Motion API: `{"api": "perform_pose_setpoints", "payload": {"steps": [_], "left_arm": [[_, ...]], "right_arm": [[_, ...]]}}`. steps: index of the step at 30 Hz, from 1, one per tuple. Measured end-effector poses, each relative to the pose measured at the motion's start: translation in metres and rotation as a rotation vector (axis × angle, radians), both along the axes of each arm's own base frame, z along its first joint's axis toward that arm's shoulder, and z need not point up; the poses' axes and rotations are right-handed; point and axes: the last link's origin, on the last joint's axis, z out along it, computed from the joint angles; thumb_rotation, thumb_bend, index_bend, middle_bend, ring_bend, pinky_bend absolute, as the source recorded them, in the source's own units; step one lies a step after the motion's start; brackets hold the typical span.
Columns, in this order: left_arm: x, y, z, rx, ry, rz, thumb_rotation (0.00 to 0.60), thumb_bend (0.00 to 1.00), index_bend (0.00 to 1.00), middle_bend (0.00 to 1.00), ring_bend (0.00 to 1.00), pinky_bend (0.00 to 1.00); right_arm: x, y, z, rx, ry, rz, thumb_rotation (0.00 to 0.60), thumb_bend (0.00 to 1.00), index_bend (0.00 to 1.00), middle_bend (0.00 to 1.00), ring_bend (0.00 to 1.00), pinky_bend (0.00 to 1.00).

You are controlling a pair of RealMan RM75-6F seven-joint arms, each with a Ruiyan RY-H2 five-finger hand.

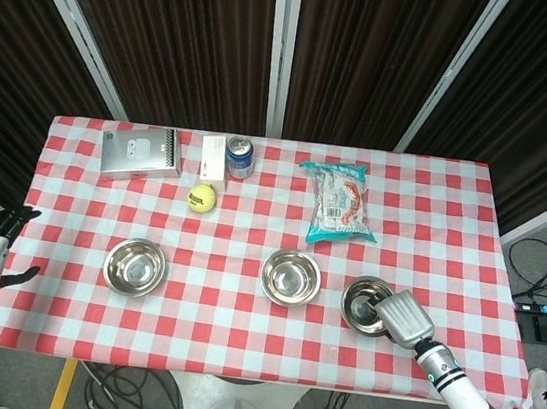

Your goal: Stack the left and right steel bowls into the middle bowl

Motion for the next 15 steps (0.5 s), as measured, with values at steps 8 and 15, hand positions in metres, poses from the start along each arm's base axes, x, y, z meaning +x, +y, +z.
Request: {"api": "perform_pose_setpoints", "payload": {"steps": [8, 15], "left_arm": [[0.0005, 0.0001, 0.0006, -0.002, -0.004, -0.004, 0.600, 0.08, 0.24, 0.29, 0.24, 0.30], [0.0007, 0.0007, 0.0012, 0.000, -0.009, -0.008, 0.600, 0.08, 0.24, 0.29, 0.24, 0.30]], "right_arm": [[-0.0007, -0.0039, -0.0037, -0.017, -0.008, 0.006, 0.600, 0.29, 0.63, 0.55, 0.84, 0.79], [-0.0014, -0.0052, -0.0031, -0.031, -0.013, 0.005, 0.600, 0.33, 0.67, 0.58, 0.84, 0.79]]}}
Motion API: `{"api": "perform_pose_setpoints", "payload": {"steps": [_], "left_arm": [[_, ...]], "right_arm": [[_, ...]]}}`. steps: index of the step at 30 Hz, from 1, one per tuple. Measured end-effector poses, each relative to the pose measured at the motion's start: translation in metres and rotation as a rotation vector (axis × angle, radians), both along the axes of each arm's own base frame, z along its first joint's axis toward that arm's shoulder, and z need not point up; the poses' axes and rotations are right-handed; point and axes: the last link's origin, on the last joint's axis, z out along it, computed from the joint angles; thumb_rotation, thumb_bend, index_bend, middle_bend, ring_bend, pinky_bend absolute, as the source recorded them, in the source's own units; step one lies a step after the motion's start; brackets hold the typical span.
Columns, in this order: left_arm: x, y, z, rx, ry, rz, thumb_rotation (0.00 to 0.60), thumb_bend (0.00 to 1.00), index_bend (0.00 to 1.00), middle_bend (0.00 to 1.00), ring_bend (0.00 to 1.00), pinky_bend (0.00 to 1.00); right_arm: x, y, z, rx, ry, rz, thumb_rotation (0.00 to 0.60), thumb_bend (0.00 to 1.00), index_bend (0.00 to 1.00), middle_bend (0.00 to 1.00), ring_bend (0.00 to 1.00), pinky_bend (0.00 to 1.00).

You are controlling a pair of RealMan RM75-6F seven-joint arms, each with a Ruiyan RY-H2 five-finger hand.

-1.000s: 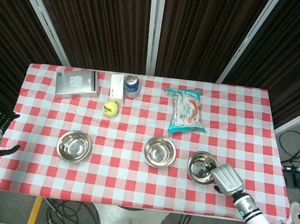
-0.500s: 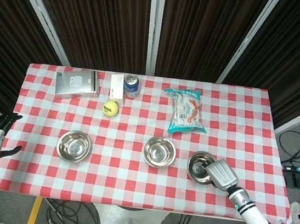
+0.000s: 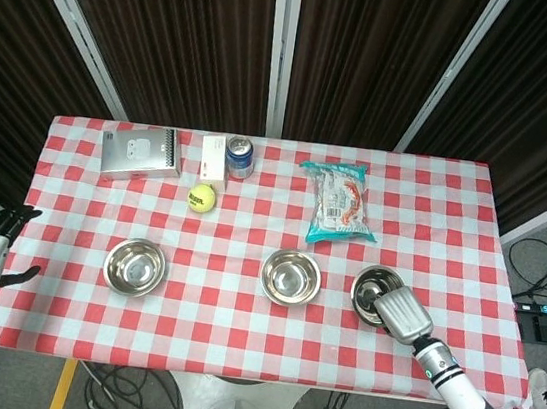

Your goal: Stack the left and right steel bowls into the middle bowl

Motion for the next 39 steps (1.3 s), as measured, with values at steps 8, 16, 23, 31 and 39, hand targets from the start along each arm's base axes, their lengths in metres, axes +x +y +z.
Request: {"api": "perform_pose_setpoints", "payload": {"steps": [8, 16, 23, 31, 39], "left_arm": [[0.000, 0.000, 0.000, -0.002, -0.008, -0.002, 0.600, 0.08, 0.24, 0.29, 0.24, 0.30], [0.000, 0.000, 0.003, 0.007, -0.011, 0.001, 0.600, 0.08, 0.24, 0.29, 0.24, 0.30], [0.001, -0.002, 0.003, 0.008, -0.004, -0.011, 0.600, 0.08, 0.24, 0.29, 0.24, 0.30], [-0.003, -0.003, 0.002, -0.001, 0.001, 0.003, 0.600, 0.08, 0.24, 0.29, 0.24, 0.30], [-0.007, -0.004, 0.002, 0.000, 0.001, 0.011, 0.600, 0.08, 0.24, 0.29, 0.24, 0.30]], "right_arm": [[0.001, -0.002, 0.005, -0.021, -0.010, 0.002, 0.600, 0.33, 0.67, 0.59, 0.84, 0.79], [0.028, -0.014, 0.014, -0.050, -0.060, 0.062, 0.600, 0.33, 0.67, 0.59, 0.84, 0.79], [0.080, -0.031, 0.011, -0.044, -0.113, 0.164, 0.600, 0.34, 0.67, 0.59, 0.84, 0.79], [0.124, -0.045, -0.011, 0.021, -0.162, 0.169, 0.600, 0.34, 0.67, 0.59, 0.84, 0.79], [0.140, -0.046, -0.039, 0.090, -0.170, 0.143, 0.600, 0.34, 0.67, 0.59, 0.84, 0.79]]}}
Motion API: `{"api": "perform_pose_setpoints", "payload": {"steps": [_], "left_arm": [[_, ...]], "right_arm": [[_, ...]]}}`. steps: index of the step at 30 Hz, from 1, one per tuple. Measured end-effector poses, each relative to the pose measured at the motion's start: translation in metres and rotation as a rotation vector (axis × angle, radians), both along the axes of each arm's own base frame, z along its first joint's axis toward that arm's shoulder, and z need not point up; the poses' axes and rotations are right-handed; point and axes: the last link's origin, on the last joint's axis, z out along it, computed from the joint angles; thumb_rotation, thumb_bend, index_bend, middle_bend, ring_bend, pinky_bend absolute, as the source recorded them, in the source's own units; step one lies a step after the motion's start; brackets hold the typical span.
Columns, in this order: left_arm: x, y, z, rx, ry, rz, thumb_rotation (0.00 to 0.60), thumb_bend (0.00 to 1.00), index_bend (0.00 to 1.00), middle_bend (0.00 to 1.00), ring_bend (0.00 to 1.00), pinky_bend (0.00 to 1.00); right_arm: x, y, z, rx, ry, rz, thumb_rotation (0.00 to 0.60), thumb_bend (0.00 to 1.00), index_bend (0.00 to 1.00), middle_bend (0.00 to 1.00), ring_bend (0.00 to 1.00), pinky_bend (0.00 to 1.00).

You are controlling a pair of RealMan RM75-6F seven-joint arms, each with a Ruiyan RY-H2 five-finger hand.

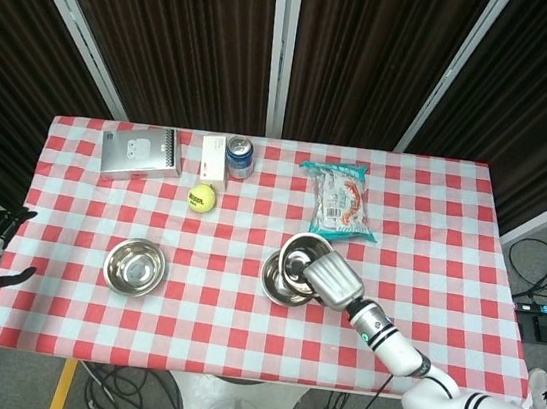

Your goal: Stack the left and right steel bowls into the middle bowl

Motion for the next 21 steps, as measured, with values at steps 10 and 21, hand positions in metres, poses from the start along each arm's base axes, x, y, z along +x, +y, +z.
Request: {"api": "perform_pose_setpoints", "payload": {"steps": [10, 21], "left_arm": [[-0.002, 0.001, 0.001, 0.007, -0.007, 0.005, 0.600, 0.08, 0.24, 0.29, 0.24, 0.30], [-0.001, 0.002, 0.002, 0.006, -0.009, 0.004, 0.600, 0.08, 0.24, 0.29, 0.24, 0.30]], "right_arm": [[0.004, -0.003, -0.008, 0.052, 0.038, -0.007, 0.600, 0.03, 0.47, 0.45, 0.84, 0.79], [0.008, -0.007, 0.017, -0.003, 0.023, -0.004, 0.600, 0.02, 0.38, 0.41, 0.84, 0.79]]}}
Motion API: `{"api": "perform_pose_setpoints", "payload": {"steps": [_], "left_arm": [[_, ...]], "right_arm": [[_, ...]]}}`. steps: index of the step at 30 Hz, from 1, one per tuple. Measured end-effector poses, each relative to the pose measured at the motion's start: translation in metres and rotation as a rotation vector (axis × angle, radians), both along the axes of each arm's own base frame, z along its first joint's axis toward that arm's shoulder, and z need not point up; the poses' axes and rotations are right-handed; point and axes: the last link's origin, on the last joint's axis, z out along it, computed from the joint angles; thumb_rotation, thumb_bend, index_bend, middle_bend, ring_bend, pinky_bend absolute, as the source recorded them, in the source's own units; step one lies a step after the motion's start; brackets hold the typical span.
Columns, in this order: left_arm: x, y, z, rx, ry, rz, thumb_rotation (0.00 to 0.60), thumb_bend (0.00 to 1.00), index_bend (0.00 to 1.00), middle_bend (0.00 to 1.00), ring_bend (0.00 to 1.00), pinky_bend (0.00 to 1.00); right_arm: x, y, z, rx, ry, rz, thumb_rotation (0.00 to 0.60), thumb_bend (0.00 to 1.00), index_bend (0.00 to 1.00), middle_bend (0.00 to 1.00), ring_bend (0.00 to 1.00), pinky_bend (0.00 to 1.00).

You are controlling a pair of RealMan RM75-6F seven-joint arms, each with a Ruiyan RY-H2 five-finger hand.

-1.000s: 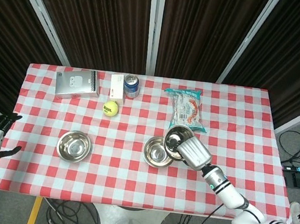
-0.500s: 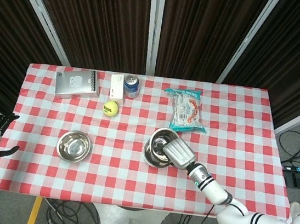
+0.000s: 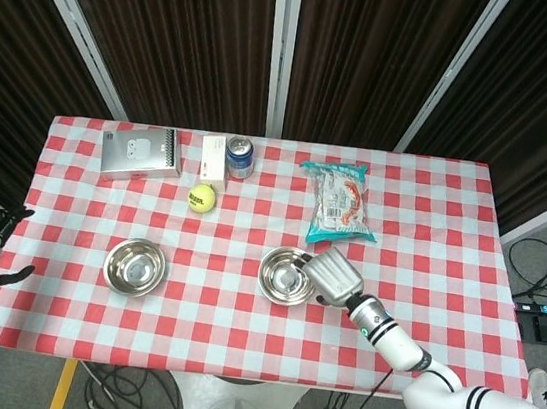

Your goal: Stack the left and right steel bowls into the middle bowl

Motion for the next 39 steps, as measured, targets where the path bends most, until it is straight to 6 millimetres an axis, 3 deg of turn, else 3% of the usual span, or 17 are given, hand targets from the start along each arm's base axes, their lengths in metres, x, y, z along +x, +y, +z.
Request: {"api": "perform_pose_setpoints", "payload": {"steps": [5, 7, 10, 12, 15, 19, 25, 31, 39], "left_arm": [[0.004, 0.001, -0.002, -0.009, -0.002, -0.010, 0.600, 0.08, 0.24, 0.29, 0.24, 0.30], [0.005, 0.001, -0.004, -0.017, 0.001, -0.014, 0.600, 0.08, 0.24, 0.29, 0.24, 0.30], [0.009, 0.003, -0.008, -0.031, 0.005, -0.022, 0.600, 0.08, 0.24, 0.29, 0.24, 0.30], [0.012, 0.004, -0.011, -0.040, 0.009, -0.029, 0.600, 0.08, 0.24, 0.29, 0.24, 0.30], [0.018, 0.005, -0.015, -0.057, 0.019, -0.046, 0.600, 0.08, 0.24, 0.29, 0.24, 0.30], [0.027, 0.005, -0.024, -0.098, 0.031, -0.069, 0.600, 0.08, 0.24, 0.29, 0.24, 0.34], [0.046, 0.000, -0.041, -0.186, 0.062, -0.105, 0.600, 0.08, 0.24, 0.29, 0.24, 0.39], [0.068, -0.010, -0.062, -0.283, 0.052, -0.130, 0.600, 0.08, 0.24, 0.29, 0.24, 0.43], [0.084, -0.019, -0.087, -0.374, 0.104, -0.204, 0.600, 0.15, 0.27, 0.32, 0.34, 0.56]], "right_arm": [[-0.004, 0.001, 0.040, -0.102, -0.049, -0.005, 0.600, 0.02, 0.36, 0.42, 0.79, 0.78], [-0.013, 0.003, 0.062, -0.165, -0.074, -0.026, 0.600, 0.01, 0.31, 0.40, 0.65, 0.72], [-0.032, 0.010, 0.096, -0.268, -0.113, -0.074, 0.600, 0.01, 0.21, 0.30, 0.30, 0.38], [-0.049, 0.019, 0.123, -0.341, -0.133, -0.118, 0.600, 0.02, 0.16, 0.23, 0.17, 0.22], [-0.075, 0.035, 0.155, -0.404, -0.145, -0.203, 0.600, 0.04, 0.09, 0.15, 0.07, 0.10], [-0.104, 0.059, 0.182, -0.447, -0.150, -0.320, 0.600, 0.04, 0.06, 0.12, 0.03, 0.07], [-0.124, 0.081, 0.195, -0.470, -0.205, -0.384, 0.600, 0.04, 0.06, 0.12, 0.03, 0.07], [-0.129, 0.082, 0.200, -0.469, -0.224, -0.365, 0.600, 0.04, 0.06, 0.12, 0.03, 0.07], [-0.131, 0.075, 0.196, -0.455, -0.226, -0.369, 0.600, 0.04, 0.06, 0.12, 0.03, 0.07]]}}
